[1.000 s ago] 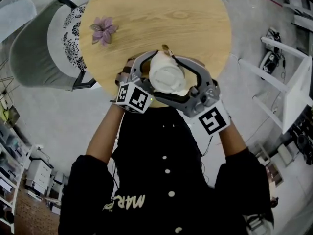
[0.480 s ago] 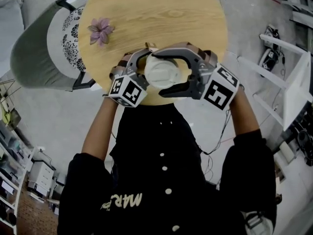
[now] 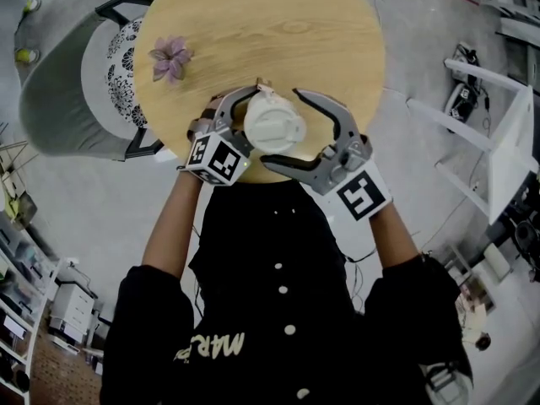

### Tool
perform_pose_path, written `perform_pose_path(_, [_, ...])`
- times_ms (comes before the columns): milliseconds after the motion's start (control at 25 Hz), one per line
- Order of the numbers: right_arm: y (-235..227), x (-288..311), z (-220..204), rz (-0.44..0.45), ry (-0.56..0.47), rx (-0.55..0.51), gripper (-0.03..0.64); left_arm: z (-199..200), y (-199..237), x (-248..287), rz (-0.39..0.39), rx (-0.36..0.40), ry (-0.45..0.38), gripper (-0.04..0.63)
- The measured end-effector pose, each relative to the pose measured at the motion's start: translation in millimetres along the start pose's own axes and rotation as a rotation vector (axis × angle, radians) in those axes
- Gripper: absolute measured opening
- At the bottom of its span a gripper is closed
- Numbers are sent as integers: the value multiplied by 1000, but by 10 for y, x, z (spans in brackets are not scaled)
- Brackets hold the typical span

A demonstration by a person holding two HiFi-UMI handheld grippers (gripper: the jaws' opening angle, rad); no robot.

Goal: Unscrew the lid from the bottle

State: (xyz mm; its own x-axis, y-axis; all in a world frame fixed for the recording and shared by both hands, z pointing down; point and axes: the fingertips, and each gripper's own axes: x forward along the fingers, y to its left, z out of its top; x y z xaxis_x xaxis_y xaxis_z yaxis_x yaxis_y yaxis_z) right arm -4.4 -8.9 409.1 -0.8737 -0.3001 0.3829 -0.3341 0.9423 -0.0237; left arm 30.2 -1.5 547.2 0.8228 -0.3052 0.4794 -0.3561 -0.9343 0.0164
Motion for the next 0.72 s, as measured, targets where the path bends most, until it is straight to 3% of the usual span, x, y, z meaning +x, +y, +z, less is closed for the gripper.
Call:
perform_pose_path(160, [17,44,-3,-99,-25,34,482,27,-16,10,4,-6,-5,357])
perform_pose_path(360, [52,86,30,-85,-29,-22,442,31,-4,8,6,0,4,357])
perform_pose_path(440, [74,76,46,4,-32,-71,440,38,-9,15,0,6,9,357])
perform_pose_path(600, [181,74,4,348,12,-189,440,28,-8,7,-7,9,8,357])
perform_pose_path(720, [218,58,-59,470,77,-197,442,24,-17,-2,-9,8,5,357])
